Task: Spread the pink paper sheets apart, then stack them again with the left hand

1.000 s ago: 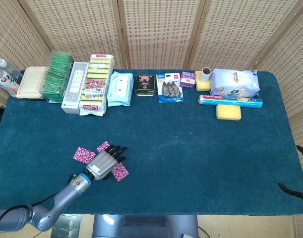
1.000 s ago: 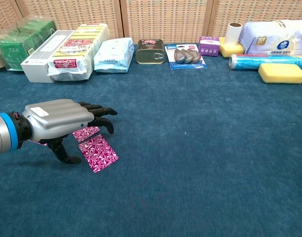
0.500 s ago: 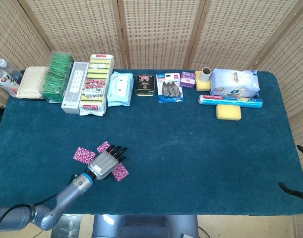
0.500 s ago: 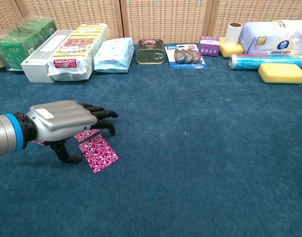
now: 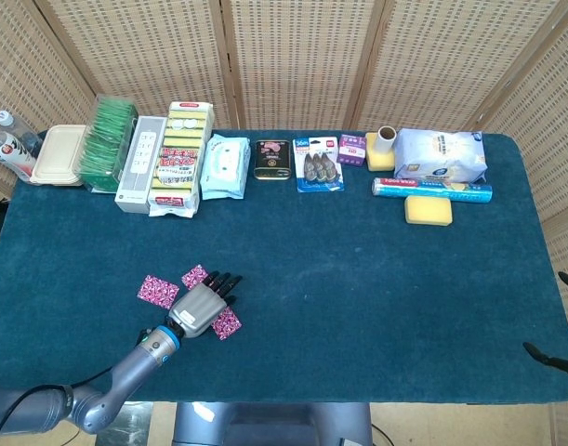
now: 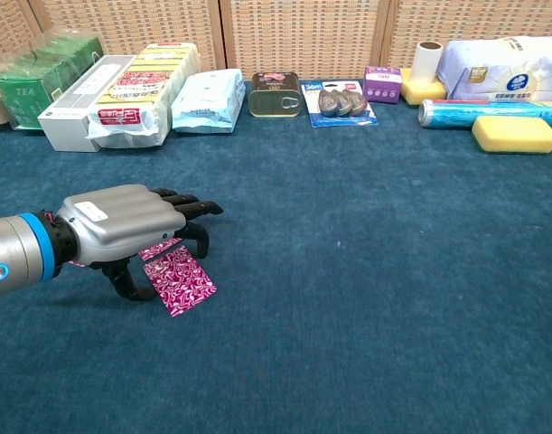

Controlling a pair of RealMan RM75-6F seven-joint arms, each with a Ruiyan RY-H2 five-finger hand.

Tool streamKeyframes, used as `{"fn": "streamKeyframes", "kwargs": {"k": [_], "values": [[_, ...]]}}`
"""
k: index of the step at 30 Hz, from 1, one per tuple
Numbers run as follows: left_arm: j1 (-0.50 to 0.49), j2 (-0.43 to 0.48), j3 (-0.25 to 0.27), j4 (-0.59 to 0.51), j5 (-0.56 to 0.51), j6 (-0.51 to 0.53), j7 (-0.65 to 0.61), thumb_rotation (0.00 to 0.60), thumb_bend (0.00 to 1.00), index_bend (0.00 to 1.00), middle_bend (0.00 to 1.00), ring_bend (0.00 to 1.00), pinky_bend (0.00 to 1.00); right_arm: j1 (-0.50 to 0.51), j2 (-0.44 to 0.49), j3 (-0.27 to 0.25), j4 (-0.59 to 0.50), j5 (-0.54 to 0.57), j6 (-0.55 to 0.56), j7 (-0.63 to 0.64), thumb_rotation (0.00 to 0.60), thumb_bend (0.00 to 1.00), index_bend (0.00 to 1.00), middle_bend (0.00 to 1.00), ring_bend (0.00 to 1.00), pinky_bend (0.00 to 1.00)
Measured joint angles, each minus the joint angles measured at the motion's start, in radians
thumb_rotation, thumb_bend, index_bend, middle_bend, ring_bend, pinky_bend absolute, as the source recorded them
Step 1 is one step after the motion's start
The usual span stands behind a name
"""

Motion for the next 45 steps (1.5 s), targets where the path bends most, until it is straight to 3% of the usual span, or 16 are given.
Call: {"fn": "streamKeyframes", "kwargs": {"k": [20, 33, 45], "values": [[0.017, 0.007, -0.003, -0.002, 0.047, 0.029, -0.041, 0.600, 0.24, 0.48, 0.00, 0.00, 0.08, -0.001, -0.004, 0.001, 0.000, -0.002, 0.002, 0.001, 0.600, 0.00, 0.07, 0.00, 0.00, 0.00], [0.035, 0.088, -0.042, -0.075, 0.061, 0.073, -0.105, 0.600, 0.24, 0.48, 0.00, 0.00, 0.08, 0.001, -0.004, -0.001, -0.001, -0.004, -0.002, -0.003, 0.600, 0.00, 0.07, 0.00, 0.00, 0.00], [0.043, 0.118, -0.051, -0.011, 0.048, 0.057, -0.160, 0.600, 0.24, 0.48, 0.00, 0.00, 0.08, 0.001, -0.005, -0.001, -0.001, 0.000, -0.004, -0.006, 0.600, 0.00, 0.07, 0.00, 0.00, 0.00]]}}
